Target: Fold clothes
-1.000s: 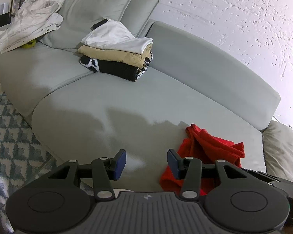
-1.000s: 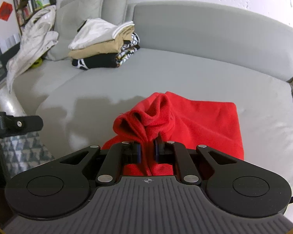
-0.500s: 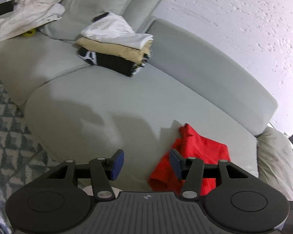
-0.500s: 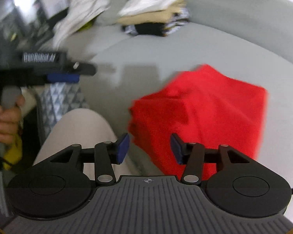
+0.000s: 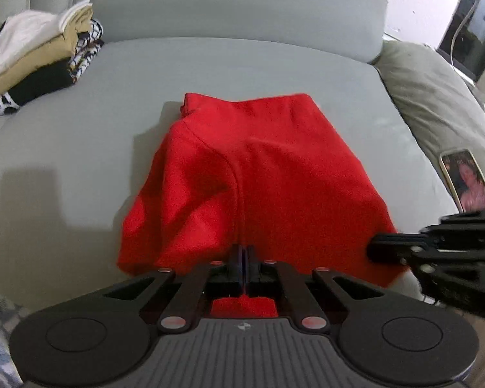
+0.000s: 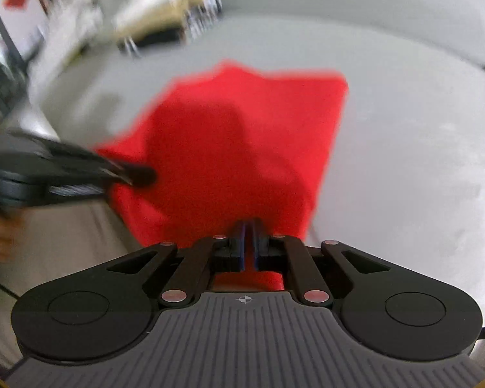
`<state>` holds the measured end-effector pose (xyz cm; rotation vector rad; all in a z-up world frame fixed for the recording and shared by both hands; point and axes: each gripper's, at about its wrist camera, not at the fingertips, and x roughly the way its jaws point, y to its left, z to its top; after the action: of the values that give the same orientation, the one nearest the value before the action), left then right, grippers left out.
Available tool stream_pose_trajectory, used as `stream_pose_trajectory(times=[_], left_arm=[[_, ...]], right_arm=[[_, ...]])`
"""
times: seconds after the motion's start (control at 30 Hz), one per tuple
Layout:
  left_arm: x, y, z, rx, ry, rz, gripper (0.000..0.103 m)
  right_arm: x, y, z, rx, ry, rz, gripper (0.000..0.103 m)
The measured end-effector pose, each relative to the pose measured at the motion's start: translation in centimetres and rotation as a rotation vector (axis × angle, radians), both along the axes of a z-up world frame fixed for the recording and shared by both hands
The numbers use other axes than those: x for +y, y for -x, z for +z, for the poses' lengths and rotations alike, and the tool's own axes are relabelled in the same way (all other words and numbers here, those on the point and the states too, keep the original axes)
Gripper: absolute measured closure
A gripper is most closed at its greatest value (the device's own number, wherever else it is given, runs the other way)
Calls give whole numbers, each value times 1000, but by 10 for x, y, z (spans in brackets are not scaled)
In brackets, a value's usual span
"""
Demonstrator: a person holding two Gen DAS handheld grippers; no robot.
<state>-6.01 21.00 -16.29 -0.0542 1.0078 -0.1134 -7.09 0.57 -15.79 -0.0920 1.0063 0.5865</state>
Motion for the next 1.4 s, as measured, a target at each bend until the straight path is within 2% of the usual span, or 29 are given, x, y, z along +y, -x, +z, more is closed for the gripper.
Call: stream_pose_trajectory(times=[0.07,0.1,0.13,0.2,0.23,0.27,0.37,0.43,0.6,0.67,0.7,0.73,0.97,1.0,1.07,1.1,1.17,1.2,1.23,1.3,1.4], left_arm=[[12,14,16,-18,54,18,97],[21,21,26,-50,99,31,91],[33,26,36,-93,148,54,77],[56,26,48,-175,217,143,61],[65,22,51,-201,242,188,61],[71,14,47,-194,260,212,62],[83,-15,29,-121,315,252,71],[87,-31,18,-74,333,262,72],[80,-46,4,-6,261,197,72],[74,-47,0,10,219,170,77],[71,-47,-1,17,196,155,83],[68,-47,-2,21,177,136,99],[70,-49,10,-67,-2,-63,100],[72,-50,9,-67,-47,-83,102],[78,-49,10,-58,-147,-63,103],[85,-46,13,-50,-148,-39,102],[100,-35,21,-42,-11,14,97],[103,-27,24,-38,56,28,84],[100,-19,25,-36,75,21,76],[87,-4,26,-35,38,-14,77],[63,22,28,-40,-68,-91,73]], right_arm=[[-6,3,9,16,-5,-3,98],[-9,5,15,18,-6,-1,93],[-11,7,21,4,-19,8,89],[-13,8,29,-25,-59,23,88],[-11,6,31,-27,-89,26,88],[-9,1,29,-14,-123,26,88],[-4,-15,17,70,-205,12,87],[2,-20,7,117,-214,3,87],[12,-23,0,139,-212,-3,88],[11,-24,-1,139,-207,-1,89],[13,-24,-2,140,-204,0,89],[14,-25,-2,141,-203,-1,89],[14,-25,-1,138,-175,0,94],[15,-26,-1,140,-174,-1,94],[17,-26,-1,141,-152,2,94],[17,-26,-1,141,-149,7,94],[16,-27,0,145,-150,6,94],[16,-28,-1,150,-158,2,93],[14,-28,-1,157,-168,-4,93],[10,-30,-2,173,-188,-14,93],[5,-32,-4,197,-212,-28,93]])
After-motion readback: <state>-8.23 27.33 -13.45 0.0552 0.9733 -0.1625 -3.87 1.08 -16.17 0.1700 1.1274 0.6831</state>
